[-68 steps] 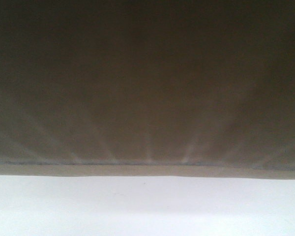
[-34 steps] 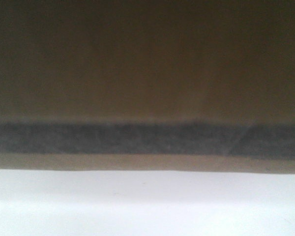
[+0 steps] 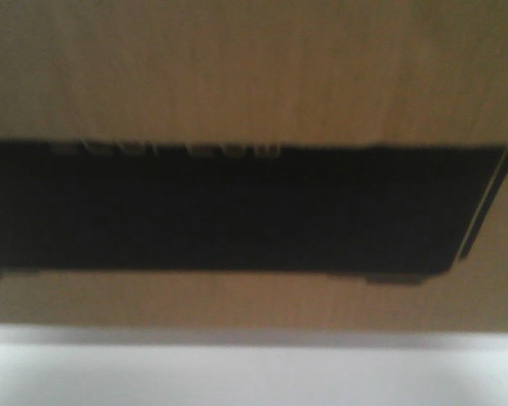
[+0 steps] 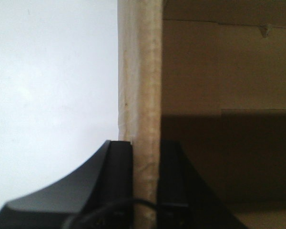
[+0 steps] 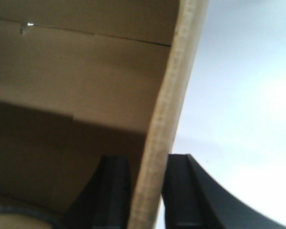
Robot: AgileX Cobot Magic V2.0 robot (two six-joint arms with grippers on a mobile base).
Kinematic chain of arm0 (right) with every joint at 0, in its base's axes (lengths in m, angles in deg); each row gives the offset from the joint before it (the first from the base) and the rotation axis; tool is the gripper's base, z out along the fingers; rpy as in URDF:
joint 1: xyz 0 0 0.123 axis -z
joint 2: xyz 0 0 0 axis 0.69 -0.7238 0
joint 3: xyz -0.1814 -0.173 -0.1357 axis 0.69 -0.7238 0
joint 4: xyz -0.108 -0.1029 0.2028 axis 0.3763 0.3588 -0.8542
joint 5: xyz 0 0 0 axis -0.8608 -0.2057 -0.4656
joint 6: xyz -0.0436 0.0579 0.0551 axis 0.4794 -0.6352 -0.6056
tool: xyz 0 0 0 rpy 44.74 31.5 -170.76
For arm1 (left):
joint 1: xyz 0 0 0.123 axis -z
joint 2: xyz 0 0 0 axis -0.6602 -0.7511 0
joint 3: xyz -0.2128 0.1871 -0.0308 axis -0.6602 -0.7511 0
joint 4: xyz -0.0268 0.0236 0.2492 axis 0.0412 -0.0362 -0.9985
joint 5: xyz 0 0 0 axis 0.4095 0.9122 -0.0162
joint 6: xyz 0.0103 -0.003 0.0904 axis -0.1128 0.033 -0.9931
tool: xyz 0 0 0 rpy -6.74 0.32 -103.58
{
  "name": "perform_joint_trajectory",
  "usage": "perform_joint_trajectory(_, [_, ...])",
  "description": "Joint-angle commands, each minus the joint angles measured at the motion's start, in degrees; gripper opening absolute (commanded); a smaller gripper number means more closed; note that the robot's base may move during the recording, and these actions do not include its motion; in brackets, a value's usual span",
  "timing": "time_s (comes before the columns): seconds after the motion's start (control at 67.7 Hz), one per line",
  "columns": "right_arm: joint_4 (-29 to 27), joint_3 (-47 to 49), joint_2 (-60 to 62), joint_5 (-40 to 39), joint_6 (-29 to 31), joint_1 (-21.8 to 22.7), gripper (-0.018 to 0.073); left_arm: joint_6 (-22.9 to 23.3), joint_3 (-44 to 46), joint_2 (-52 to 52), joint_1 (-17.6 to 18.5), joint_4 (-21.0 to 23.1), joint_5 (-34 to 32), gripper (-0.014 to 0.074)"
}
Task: Grab box from left shelf to table start
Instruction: 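Lower the box with both grippers onto the white table, then open both grippers and release the box walls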
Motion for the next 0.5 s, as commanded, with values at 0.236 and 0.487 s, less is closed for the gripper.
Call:
perform_joint_trajectory(0.236, [-2.3,0.9,-13.3,-10.0,4.1,0.1,0.0060,0.2,2.5,-15.2,0.4,1.4,-8.9,-0.0099])
perform_joint_trajectory(0.487, [-1.4,0.9,-14.2,-11.1,4.3,0.1,0.0060,-1.4,2.5,-21.0,0.4,1.7,-8.3,-0.0099])
